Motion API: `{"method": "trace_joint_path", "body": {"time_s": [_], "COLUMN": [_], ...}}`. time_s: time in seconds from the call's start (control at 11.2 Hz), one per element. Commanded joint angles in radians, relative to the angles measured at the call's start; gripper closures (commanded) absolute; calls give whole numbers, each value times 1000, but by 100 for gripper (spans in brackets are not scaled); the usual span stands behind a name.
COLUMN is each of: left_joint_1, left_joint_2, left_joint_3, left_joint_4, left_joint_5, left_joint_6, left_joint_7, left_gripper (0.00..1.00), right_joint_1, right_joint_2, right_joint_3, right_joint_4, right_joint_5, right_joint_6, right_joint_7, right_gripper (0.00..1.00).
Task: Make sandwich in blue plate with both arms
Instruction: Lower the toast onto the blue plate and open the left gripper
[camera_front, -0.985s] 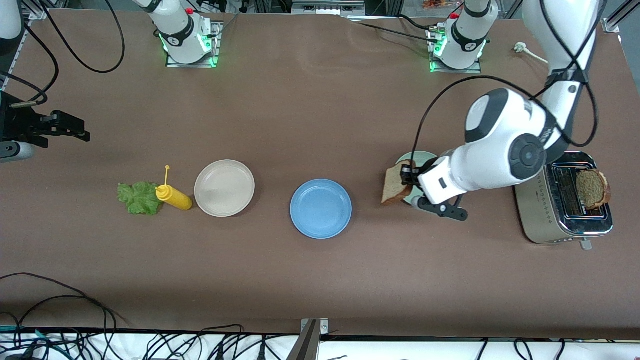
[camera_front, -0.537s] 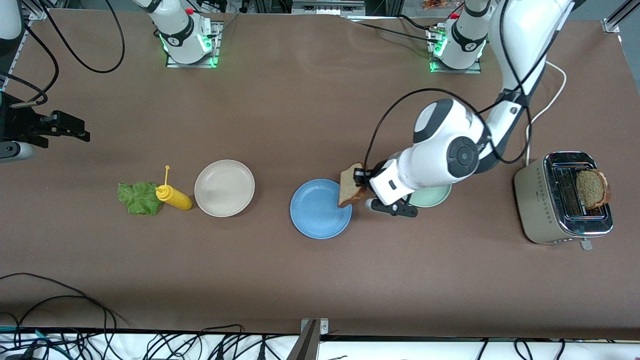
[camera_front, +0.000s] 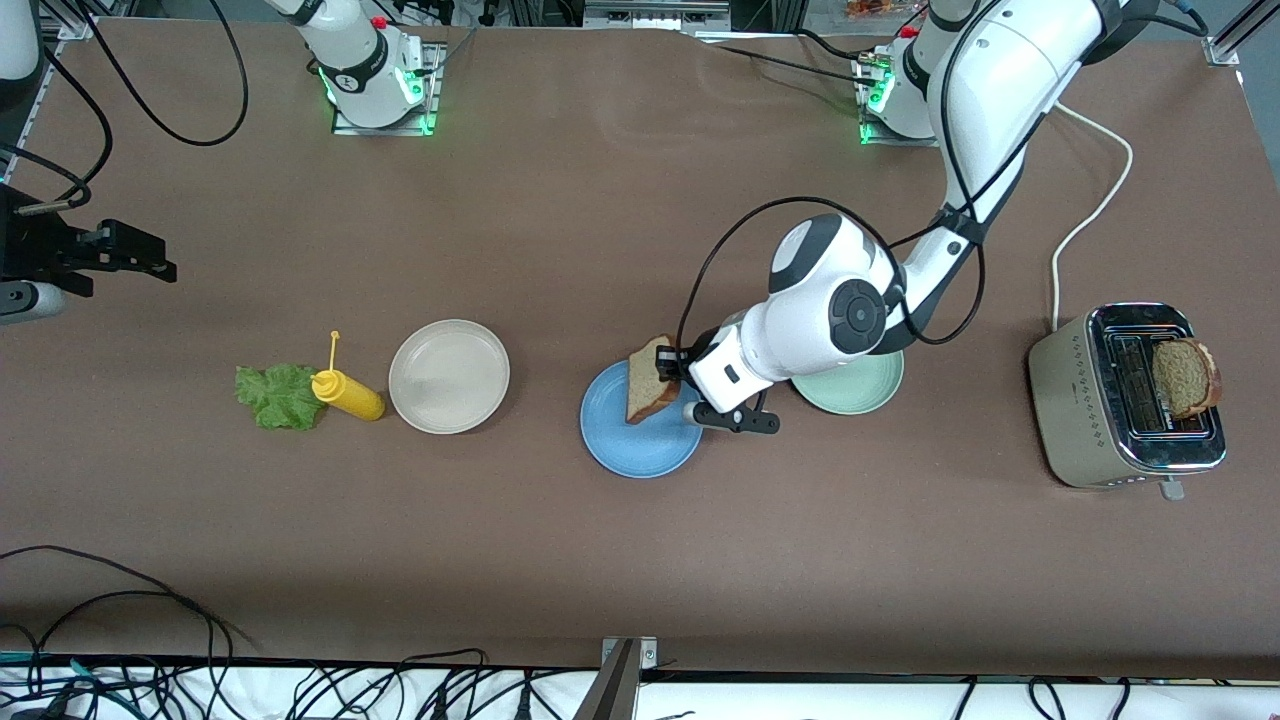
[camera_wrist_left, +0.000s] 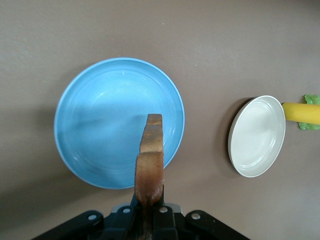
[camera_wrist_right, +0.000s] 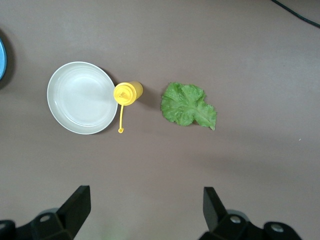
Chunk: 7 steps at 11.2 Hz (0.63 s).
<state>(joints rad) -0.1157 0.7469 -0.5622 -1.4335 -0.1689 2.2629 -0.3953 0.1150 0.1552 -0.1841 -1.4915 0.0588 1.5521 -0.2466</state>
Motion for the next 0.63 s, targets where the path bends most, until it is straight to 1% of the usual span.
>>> {"method": "trace_joint_path", "body": {"time_s": [0.0,0.09,0.18,0.45,0.54], "left_joint_1": [-15,-16,-18,-22,-22], "left_joint_2": [58,77,92,109,118], "left_joint_3": [-12,-12,-12,-10,-7], "left_joint_4": [38,38,38,39,42], "left_joint_5": [8,49,61,63,63], "left_joint_6": [47,61,76,87,89], "left_joint_7": [-16,-17,-19,-20,-17], "left_gripper": [100,100,100,100,91], "right_joint_1": [-6,-6,-6,-8,-8], "right_joint_2": [-8,-6,-6,-5,-6], "right_joint_3": [2,2,2,-1,-2], "right_joint_4": [-3,-3,-3,-1,-1], "right_joint_5": [-5,-5,-4,-4,-5], "right_joint_6": [0,0,0,2,2], "right_joint_7": [-22,-22,-22,-49,-51], "right_gripper": [0,0,0,0,0]}}
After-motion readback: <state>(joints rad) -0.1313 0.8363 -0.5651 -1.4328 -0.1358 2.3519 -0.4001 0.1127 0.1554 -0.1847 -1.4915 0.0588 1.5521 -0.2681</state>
